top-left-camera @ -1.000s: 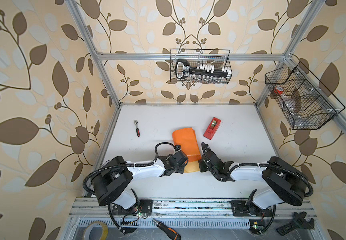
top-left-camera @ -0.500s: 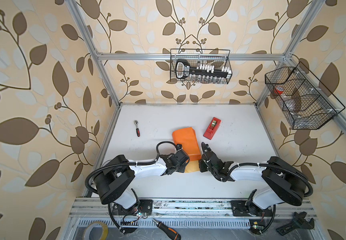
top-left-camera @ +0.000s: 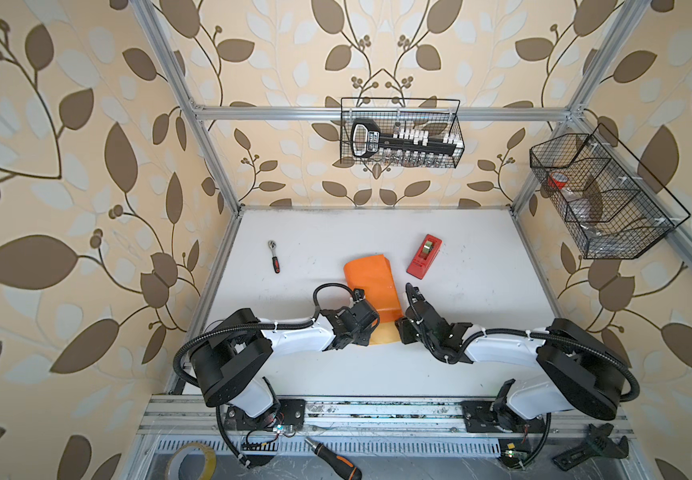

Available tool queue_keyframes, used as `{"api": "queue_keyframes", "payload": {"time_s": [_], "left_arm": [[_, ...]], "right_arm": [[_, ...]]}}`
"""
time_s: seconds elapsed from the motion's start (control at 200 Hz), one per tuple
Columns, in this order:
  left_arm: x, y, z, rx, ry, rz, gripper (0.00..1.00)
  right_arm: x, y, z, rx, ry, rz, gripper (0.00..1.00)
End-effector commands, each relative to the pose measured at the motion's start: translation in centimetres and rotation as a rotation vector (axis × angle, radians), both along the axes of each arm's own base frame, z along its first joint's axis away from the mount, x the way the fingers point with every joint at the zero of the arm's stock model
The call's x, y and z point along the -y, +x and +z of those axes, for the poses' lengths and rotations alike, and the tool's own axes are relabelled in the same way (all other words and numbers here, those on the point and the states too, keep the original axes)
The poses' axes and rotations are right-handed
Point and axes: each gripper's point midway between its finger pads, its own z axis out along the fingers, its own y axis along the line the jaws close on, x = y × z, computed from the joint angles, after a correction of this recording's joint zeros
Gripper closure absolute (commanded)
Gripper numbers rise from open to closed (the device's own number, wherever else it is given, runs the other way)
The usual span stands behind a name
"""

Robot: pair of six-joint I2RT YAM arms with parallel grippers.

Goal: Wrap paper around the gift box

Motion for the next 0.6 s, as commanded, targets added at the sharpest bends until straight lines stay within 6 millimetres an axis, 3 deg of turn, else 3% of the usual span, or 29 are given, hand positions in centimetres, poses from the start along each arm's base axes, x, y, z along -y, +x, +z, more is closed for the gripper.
{"api": "queue_keyframes", "payload": {"time_s": [0.0, 0.215, 0.44, 0.595], "left_arm": [[0.6, 0.6, 0.8, 0.029, -0.008, 0.001, 0.95], [0.6, 0.6, 0.8, 0.031, -0.008, 0.003, 0.95], [0.6, 0.6, 0.8, 0.032, -0.011, 0.005, 0.95], [0.6, 0.6, 0.7, 0.032, -0.009, 0.005, 0.95]], "right_arm": [[0.2, -1.5, 0.1, -0.027, 0.009, 0.049, 0.5], [1.6, -2.5, 1.5, -0.022, 0.017, 0.086, 0.46], [4.7, -1.5, 1.0, -0.034, -0.003, 0.033, 0.63], [3.8, -1.4, 1.2, -0.037, 0.019, 0.066, 0.68]]}}
